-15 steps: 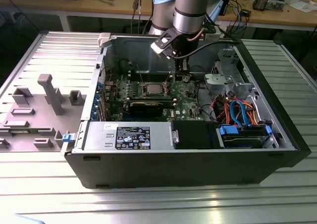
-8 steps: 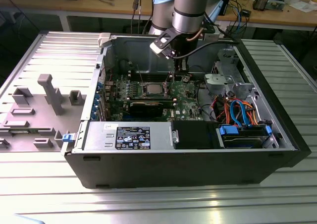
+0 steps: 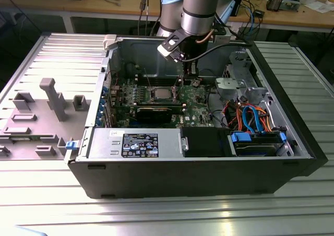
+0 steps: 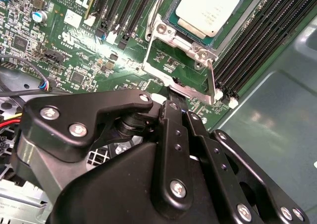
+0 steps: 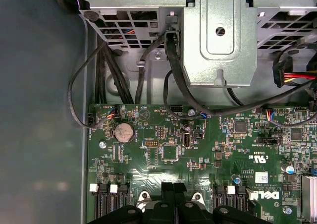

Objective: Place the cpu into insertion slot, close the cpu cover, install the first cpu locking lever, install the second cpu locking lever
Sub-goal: 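Close the cpu cover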

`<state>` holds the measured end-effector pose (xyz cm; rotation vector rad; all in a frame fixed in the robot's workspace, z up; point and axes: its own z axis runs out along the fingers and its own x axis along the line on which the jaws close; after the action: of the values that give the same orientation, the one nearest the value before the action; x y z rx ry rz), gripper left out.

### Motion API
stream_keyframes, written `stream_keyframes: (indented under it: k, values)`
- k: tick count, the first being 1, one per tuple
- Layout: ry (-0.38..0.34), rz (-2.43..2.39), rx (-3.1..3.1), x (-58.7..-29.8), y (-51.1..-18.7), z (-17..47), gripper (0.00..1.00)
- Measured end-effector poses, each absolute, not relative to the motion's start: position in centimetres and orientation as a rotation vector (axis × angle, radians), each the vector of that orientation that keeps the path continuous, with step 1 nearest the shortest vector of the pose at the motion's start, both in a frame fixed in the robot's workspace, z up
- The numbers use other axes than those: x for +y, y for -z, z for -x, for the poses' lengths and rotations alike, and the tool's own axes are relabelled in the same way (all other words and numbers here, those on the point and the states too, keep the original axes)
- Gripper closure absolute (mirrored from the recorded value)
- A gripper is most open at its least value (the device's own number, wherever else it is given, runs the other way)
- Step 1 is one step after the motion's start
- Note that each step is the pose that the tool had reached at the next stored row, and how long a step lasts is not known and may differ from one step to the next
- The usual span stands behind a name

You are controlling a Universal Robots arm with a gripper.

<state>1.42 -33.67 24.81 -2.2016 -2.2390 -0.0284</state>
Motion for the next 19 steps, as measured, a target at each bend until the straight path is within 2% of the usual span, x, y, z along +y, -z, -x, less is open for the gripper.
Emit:
stream_keyframes:
  k: [19]
  values:
    - [0.028,2.202,-2.239,-33.67,-24.81,-0.44,0.89]
